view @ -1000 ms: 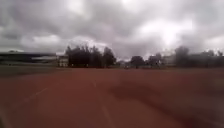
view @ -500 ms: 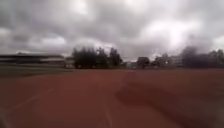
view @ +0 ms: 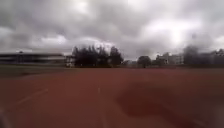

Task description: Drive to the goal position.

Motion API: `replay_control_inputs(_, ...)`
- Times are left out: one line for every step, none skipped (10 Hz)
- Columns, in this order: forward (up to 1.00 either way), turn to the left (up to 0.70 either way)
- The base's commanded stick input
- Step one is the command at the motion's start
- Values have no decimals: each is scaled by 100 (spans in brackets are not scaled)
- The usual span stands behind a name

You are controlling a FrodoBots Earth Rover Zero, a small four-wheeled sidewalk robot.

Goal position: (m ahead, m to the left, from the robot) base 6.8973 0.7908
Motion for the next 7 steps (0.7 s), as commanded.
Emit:
replay_control_inputs(70, 0)
replay_control_inputs(70, 0)
replay_control_inputs(70, 0)
replay_control_inputs(70, 0)
replay_control_inputs(70, 0)
replay_control_inputs(70, 0)
replay_control_inputs(70, 0)
